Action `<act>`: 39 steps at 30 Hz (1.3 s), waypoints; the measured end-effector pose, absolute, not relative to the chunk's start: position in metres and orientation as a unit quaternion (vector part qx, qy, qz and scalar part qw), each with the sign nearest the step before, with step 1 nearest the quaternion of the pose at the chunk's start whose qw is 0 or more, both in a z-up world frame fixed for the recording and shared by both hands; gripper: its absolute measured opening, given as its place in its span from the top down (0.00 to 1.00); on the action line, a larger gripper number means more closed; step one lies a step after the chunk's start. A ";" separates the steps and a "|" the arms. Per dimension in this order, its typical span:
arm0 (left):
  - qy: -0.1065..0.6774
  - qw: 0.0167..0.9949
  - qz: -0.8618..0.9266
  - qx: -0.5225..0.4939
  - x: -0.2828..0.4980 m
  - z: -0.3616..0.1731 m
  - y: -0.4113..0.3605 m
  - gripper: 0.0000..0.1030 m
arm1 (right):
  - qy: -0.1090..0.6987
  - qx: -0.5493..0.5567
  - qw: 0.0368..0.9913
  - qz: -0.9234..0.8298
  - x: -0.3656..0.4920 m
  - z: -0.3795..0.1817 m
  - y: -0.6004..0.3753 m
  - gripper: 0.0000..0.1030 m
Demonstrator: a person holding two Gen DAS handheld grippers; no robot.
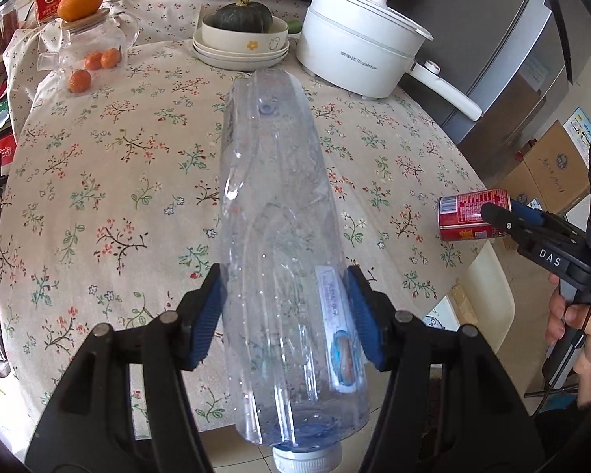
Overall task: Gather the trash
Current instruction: 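Carry the bottle and soda can with both tools over the white bin, then open both tools to drop the bottle and can into the bin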
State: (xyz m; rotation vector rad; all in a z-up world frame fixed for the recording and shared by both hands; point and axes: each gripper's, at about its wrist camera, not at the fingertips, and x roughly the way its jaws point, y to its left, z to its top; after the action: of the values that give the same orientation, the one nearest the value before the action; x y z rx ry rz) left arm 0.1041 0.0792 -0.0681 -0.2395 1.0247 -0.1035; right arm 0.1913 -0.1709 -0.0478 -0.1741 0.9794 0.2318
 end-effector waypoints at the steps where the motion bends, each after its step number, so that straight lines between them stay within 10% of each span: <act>1: 0.487 0.864 -0.053 -0.115 0.102 -0.067 0.077 0.40 | 0.467 -0.082 0.873 0.110 0.187 -0.044 -0.173 0.44; 39: 0.550 0.770 -0.323 -0.014 0.094 -0.094 -0.189 0.40 | 0.546 0.049 0.834 -0.062 0.082 -0.073 -0.419 0.43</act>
State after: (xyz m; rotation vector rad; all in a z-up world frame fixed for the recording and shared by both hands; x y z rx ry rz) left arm 0.0938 -0.1893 -0.0935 -0.0296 1.1918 -0.7005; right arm 0.0815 -0.4186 -0.0734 0.1036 1.1570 -0.1311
